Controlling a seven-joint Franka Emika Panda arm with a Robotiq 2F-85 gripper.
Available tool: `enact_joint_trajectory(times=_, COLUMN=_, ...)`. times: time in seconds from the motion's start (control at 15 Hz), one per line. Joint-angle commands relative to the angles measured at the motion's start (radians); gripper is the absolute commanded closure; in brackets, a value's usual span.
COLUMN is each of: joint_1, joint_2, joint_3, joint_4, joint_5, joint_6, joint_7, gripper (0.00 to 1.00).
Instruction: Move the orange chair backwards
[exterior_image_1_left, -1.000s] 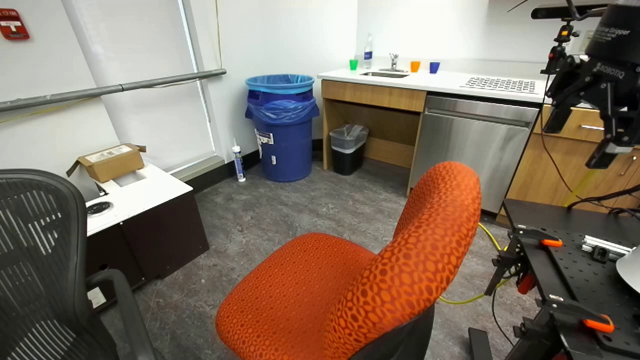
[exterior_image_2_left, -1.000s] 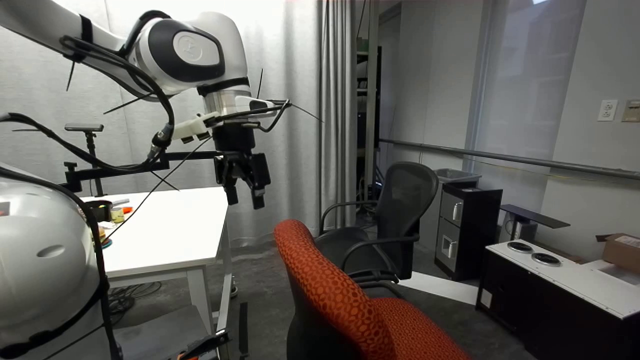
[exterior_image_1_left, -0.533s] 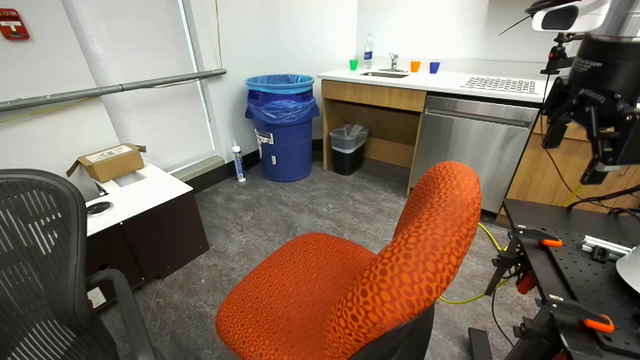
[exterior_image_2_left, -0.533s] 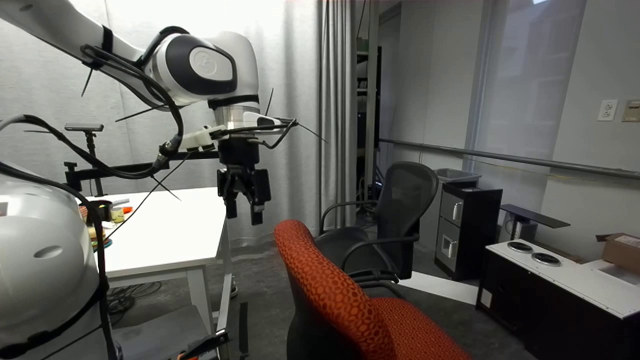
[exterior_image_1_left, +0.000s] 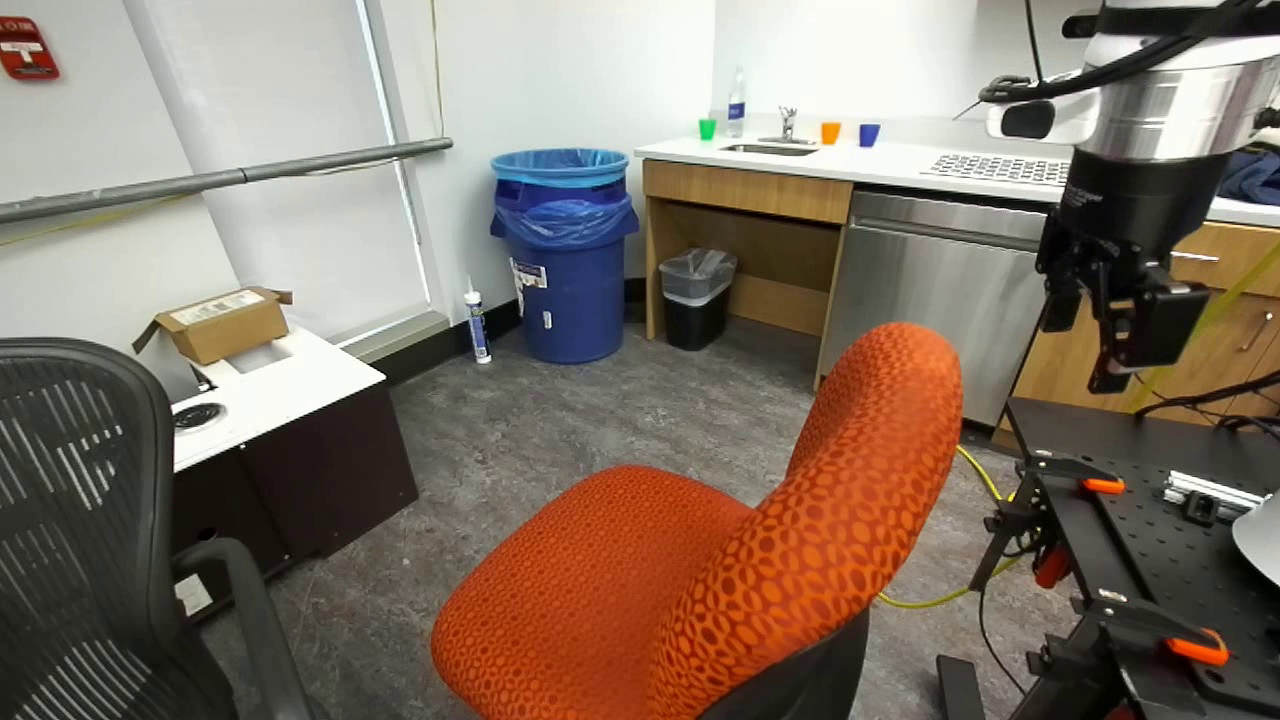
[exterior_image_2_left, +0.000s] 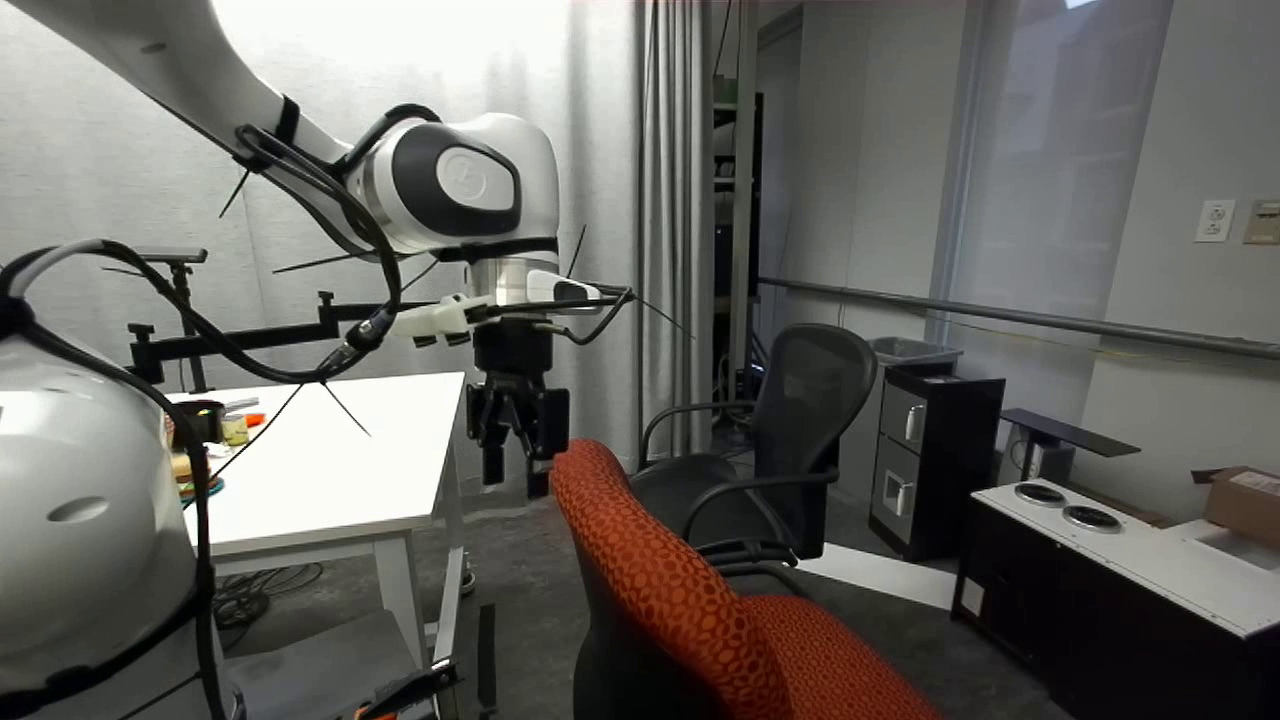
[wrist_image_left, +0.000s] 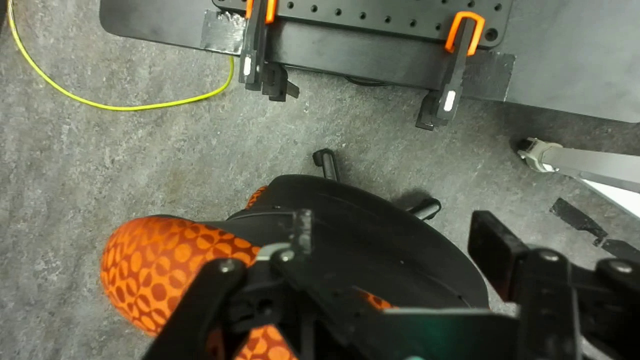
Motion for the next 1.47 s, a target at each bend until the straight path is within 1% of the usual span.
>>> enact_joint_trajectory(times=0.0, joint_1=-0.013, joint_2=0.054, joint_3=-0.011, joint_4=0.001, joint_5=-0.030, joint_6=0.034, joint_7=0.017, gripper=0.49)
enact_joint_trajectory(times=0.07, joint_1=-0.015, joint_2=0.063, joint_3=-0.012, joint_4=0.002, joint_5=-0.033, joint_6=0.032, joint_7=0.019, gripper=0.58)
enact_joint_trajectory(times=0.13, joint_1=-0.017, joint_2=0.071, joint_3=-0.014, joint_4=0.002, joint_5=-0.033, joint_6=0.032, joint_7=0.021, gripper=0.15)
enact_joint_trajectory(times=0.2, joint_1=-0.018, joint_2=0.079, joint_3=-0.016, joint_4=0.002, joint_5=-0.033, joint_6=0.031, joint_7=0.021, gripper=0.19)
enact_joint_trajectory(times=0.27, joint_1=-0.019, joint_2=0.086, joint_3=-0.018, joint_4=0.002, joint_5=-0.032, joint_6=0.033, joint_7=0.021, gripper=0.18)
enact_joint_trajectory(times=0.33, joint_1=-0.022, joint_2=0.096, joint_3=-0.020, joint_4=0.002, joint_5=-0.034, joint_6=0.036, joint_7=0.020, gripper=0.13)
enact_joint_trajectory(times=0.4, joint_1=-0.024, joint_2=0.107, joint_3=-0.023, joint_4=0.002, joint_5=-0.036, joint_6=0.042, joint_7=0.017, gripper=0.05)
enact_joint_trajectory(times=0.47, joint_1=-0.028, joint_2=0.119, joint_3=-0.025, joint_4=0.002, joint_5=-0.042, joint_6=0.048, joint_7=0.015, gripper=0.01)
enact_joint_trajectory(times=0.73, joint_1=-0.055, joint_2=0.191, joint_3=-0.049, joint_4=0.002, joint_5=-0.079, joint_6=0.095, joint_7=0.003, gripper=0.00)
enact_joint_trajectory(times=1.07, joint_1=-0.090, joint_2=0.308, joint_3=-0.082, joint_4=0.002, joint_5=-0.127, joint_6=0.187, joint_7=0.000, gripper=0.00)
enact_joint_trajectory(times=1.4, joint_1=-0.104, joint_2=0.392, joint_3=-0.111, joint_4=0.002, joint_5=-0.169, joint_6=0.263, joint_7=-0.031, gripper=0.00)
